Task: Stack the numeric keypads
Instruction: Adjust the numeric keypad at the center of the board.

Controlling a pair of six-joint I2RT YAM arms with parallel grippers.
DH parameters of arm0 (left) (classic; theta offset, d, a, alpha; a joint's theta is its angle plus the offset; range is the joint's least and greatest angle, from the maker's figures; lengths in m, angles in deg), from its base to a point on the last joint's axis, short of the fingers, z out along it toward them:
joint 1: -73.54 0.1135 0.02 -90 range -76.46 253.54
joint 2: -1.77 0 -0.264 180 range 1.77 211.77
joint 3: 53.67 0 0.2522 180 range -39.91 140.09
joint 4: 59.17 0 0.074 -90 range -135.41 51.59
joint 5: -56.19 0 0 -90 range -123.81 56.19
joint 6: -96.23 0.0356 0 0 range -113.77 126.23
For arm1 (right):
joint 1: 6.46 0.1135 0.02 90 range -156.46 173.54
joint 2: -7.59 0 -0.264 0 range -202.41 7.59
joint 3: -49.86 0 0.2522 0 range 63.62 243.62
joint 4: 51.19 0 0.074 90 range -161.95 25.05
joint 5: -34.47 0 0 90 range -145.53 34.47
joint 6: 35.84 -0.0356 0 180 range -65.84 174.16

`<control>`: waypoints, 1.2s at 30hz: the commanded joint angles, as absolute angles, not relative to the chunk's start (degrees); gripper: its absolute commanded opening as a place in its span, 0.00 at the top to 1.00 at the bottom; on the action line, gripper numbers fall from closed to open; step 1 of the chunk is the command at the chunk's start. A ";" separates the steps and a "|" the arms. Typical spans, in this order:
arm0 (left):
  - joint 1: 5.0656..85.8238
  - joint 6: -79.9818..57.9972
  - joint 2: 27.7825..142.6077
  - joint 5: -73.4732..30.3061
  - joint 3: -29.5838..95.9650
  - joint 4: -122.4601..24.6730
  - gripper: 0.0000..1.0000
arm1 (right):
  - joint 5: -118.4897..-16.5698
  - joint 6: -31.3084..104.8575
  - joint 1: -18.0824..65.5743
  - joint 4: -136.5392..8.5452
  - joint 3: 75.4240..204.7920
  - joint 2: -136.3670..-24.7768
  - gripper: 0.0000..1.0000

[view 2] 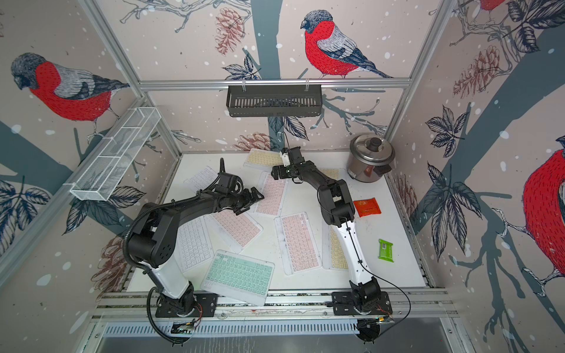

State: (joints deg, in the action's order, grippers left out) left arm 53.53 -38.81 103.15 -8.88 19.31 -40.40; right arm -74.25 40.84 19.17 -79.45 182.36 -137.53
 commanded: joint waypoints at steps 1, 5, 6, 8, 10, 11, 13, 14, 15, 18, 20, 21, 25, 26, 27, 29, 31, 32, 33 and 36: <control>53.78 -38.64 103.45 -9.66 18.91 -40.58 0.03 | -77.06 39.18 20.24 -83.65 178.37 -136.58 0.00; 54.70 -37.84 103.40 -9.82 18.54 -40.00 0.03 | -77.48 37.11 20.50 -79.35 170.25 -132.18 0.00; 55.14 -37.52 103.38 -9.78 18.45 -39.64 0.03 | -77.67 36.57 20.51 -78.29 168.42 -131.10 0.00; 56.19 -37.00 103.13 -9.50 18.07 -39.53 0.03 | -78.21 35.54 20.50 -76.77 165.09 -129.26 0.00; 57.13 -36.57 102.70 -9.55 17.58 -39.69 0.03 | -79.05 34.81 20.61 -75.24 162.00 -127.46 0.00; 57.63 -36.31 102.69 -9.65 17.57 -39.70 0.03 | -79.09 34.67 20.70 -74.73 160.40 -126.50 0.00; 58.46 -35.89 102.97 -9.60 17.57 -39.62 0.03 | -78.75 34.52 21.10 -73.51 157.06 -124.55 0.00; 58.83 -35.79 103.23 -9.33 17.57 -39.53 0.03 | -78.69 34.28 21.16 -72.61 155.30 -123.48 0.00; 59.13 -35.63 103.39 -9.12 17.81 -39.37 0.03 | -78.95 33.82 21.27 -71.74 153.53 -122.42 0.00; 59.63 -35.21 103.07 -10.13 18.72 -38.50 0.03 | -79.43 32.90 21.55 -70.52 149.78 -119.77 0.00; 59.80 -34.82 103.10 -11.20 20.09 -37.12 0.03 | -79.50 32.49 21.63 -69.74 147.51 -117.65 0.00; 59.75 -34.19 103.19 -12.24 21.07 -35.70 0.03 | -79.52 32.12 21.60 -69.32 146.16 -116.38 0.00; 60.20 -31.97 103.33 -17.81 24.49 -30.96 0.03 | -79.41 30.92 20.11 -69.05 144.13 -112.87 0.00; 60.38 -31.38 103.47 -19.58 25.21 -29.98 0.03 | -78.90 30.71 19.51 -69.45 144.44 -112.55 0.00; 60.53 -30.88 103.94 -20.96 25.96 -29.14 0.03 | -78.62 30.64 18.98 -69.85 145.01 -112.76 0.00; 61.31 -30.56 105.33 -22.23 27.21 -27.66 0.03 | -77.66 30.77 18.34 -71.47 147.15 -113.95 0.00; 61.93 -30.59 106.36 -22.78 27.37 -27.66 0.03 | -77.44 30.97 18.24 -73.18 149.68 -115.75 0.00; 62.26 -30.96 106.89 -23.10 27.33 -28.32 0.03 | -77.81 30.81 18.26 -73.02 150.51 -116.50 0.00; 62.45 -31.23 107.53 -23.51 27.66 -28.89 0.03 | -78.24 30.57 18.40 -72.87 151.03 -117.23 0.00; 62.38 -30.96 111.14 -23.67 31.37 -27.84 0.03 | -79.34 30.04 18.75 -72.78 152.47 -119.10 0.00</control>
State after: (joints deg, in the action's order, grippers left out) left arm 62.32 -31.27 109.29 -22.24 29.08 -29.14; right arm -78.19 31.22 18.54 -71.34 151.52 -118.12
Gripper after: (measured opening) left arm 0.972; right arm 0.997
